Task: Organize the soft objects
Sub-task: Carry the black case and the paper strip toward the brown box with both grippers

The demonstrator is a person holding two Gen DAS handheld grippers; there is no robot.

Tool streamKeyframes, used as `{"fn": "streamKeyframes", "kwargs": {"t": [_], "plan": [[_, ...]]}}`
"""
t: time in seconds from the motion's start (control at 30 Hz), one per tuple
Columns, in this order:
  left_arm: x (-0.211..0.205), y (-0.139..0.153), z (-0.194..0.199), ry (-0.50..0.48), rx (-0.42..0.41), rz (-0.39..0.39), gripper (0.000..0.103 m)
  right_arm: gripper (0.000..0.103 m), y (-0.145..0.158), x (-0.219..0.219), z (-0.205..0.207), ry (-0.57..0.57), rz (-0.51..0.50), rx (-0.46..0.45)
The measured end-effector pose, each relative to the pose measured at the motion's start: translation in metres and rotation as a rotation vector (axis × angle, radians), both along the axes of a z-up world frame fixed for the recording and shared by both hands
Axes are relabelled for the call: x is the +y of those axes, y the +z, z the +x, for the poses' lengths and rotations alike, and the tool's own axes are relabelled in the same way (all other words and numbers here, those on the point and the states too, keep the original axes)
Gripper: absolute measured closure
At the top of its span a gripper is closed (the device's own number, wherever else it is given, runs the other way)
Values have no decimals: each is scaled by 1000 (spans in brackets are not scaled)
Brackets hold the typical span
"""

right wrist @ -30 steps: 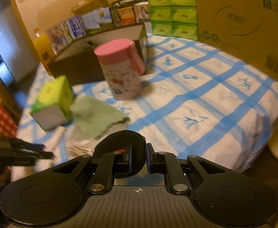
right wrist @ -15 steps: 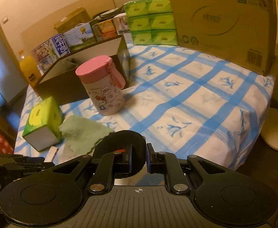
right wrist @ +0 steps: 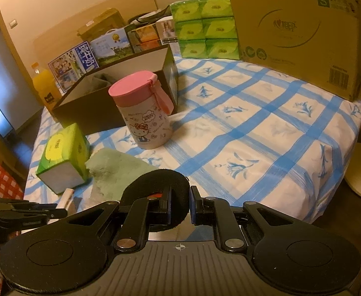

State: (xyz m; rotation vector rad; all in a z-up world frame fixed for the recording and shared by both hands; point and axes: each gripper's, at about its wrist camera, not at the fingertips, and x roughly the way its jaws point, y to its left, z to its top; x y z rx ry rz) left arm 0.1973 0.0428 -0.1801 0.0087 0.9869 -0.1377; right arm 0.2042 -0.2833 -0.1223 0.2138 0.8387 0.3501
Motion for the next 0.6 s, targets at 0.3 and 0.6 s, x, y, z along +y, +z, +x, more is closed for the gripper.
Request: {"fn": "streamKeyframes", "kwargs": {"t": [0.3, 0.6], "plan": [[18, 32, -23, 37, -46, -11, 80, 89, 2, 12, 4, 38, 23, -2], [63, 59, -31, 122, -98, 46, 80, 89, 13, 48, 22, 129, 50, -44]]}}
